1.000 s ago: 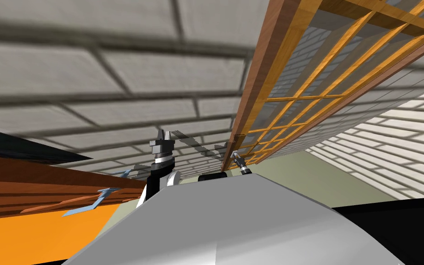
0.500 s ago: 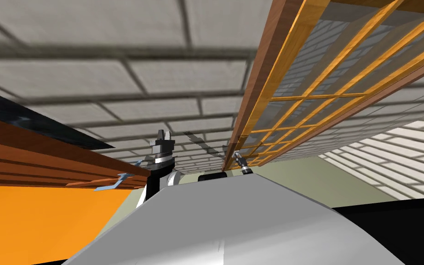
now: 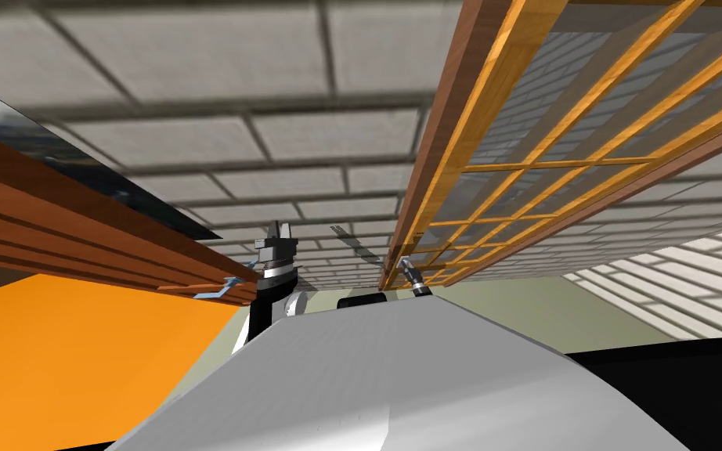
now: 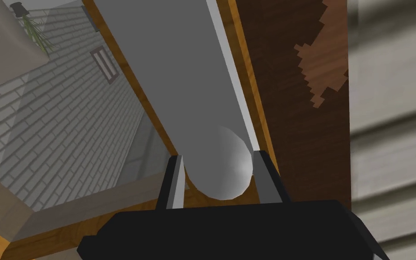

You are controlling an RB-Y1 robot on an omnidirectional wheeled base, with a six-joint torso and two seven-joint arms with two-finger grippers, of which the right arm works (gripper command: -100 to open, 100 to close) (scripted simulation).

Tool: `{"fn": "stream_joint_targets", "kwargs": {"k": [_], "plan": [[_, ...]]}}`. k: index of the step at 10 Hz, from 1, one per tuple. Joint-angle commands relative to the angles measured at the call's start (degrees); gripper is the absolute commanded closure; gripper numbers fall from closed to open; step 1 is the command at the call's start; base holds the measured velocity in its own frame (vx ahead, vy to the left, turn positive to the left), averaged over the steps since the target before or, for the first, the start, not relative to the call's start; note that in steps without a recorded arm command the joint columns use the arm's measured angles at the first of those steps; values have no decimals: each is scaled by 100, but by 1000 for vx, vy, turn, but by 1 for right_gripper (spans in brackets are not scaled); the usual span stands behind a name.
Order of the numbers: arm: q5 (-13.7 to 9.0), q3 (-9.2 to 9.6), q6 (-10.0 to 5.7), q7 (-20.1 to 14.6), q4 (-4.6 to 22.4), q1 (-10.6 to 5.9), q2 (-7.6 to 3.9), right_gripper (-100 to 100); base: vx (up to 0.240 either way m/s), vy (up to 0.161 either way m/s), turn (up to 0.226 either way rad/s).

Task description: Pull the door open

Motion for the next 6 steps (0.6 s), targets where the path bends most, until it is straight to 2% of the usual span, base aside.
{"fn": "stream_joint_targets", "kwargs": {"k": [1, 6], "plan": [[-88, 81, -12, -248, 1, 1, 45, 100, -68, -12, 129], [-500, 125, -13, -1055, 26, -14, 3, 100, -63, -18, 134]]}}
